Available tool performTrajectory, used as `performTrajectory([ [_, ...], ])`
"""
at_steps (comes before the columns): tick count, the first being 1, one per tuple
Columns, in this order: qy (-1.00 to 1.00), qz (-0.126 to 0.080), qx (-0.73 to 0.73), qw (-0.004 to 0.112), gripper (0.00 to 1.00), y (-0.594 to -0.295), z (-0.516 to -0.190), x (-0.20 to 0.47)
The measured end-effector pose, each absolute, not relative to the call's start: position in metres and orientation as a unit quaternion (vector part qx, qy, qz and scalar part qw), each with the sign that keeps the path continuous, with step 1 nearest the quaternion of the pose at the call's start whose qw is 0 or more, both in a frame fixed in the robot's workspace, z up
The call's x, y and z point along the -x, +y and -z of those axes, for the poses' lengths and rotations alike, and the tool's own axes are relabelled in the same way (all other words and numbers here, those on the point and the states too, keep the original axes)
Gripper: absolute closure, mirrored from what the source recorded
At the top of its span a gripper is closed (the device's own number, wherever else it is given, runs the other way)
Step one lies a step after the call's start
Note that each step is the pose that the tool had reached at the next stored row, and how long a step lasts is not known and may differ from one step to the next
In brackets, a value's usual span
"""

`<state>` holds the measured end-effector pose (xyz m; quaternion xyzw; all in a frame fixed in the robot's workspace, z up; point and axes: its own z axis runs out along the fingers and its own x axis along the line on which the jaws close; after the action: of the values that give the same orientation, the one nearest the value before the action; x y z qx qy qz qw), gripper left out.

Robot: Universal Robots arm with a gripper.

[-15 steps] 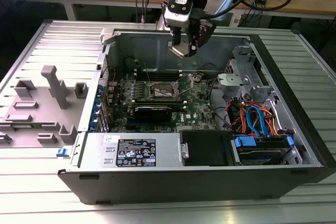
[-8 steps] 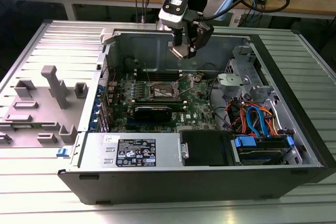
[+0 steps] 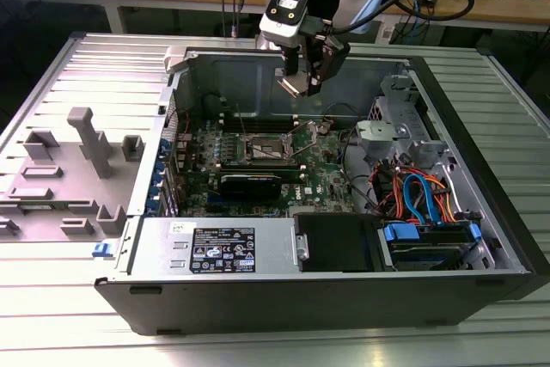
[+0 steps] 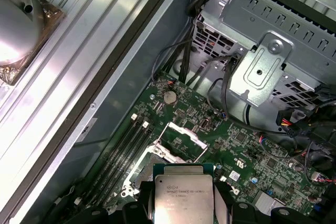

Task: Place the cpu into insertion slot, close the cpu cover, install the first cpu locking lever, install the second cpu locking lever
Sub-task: 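Place the cpu into insertion slot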

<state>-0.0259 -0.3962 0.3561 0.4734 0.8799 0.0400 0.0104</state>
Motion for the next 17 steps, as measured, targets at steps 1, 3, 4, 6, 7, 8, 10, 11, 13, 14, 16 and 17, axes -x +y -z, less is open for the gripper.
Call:
performTrajectory([
  [1, 0.880, -0.040, -0.473, 0.010, 0.46, -0.3962, -0.3561, 0.0259],
  [3, 0.880, -0.040, -0.473, 0.010, 0.46, -0.3962, -0.3561, 0.0259],
  [4, 0.880, -0.040, -0.473, 0.010, 0.46, -0.3962, -0.3561, 0.0259],
  [6, 0.880, -0.040, -0.473, 0.010, 0.46, -0.3962, -0.3561, 0.0259],
  [7, 0.878, -0.040, -0.476, 0.011, 0.46, -0.3962, -0.3560, 0.0259],
  [8, 0.876, -0.040, -0.481, 0.011, 0.46, -0.3962, -0.3557, 0.0259],
  [10, 0.871, -0.040, -0.489, 0.011, 0.46, -0.3963, -0.3550, 0.0259],
  [11, 0.870, -0.040, -0.492, 0.011, 0.46, -0.3965, -0.3546, 0.0259],
  [13, 0.866, -0.039, -0.497, 0.012, 0.46, -0.3969, -0.3531, 0.0260],
  [14, 0.865, -0.039, -0.500, 0.012, 0.46, -0.3968, -0.3527, 0.0259],
  [16, 0.856, -0.039, -0.516, 0.013, 0.46, -0.3969, -0.3492, 0.0259],
  [17, 0.850, -0.038, -0.525, 0.013, 0.46, -0.3969, -0.3476, 0.0259],
])
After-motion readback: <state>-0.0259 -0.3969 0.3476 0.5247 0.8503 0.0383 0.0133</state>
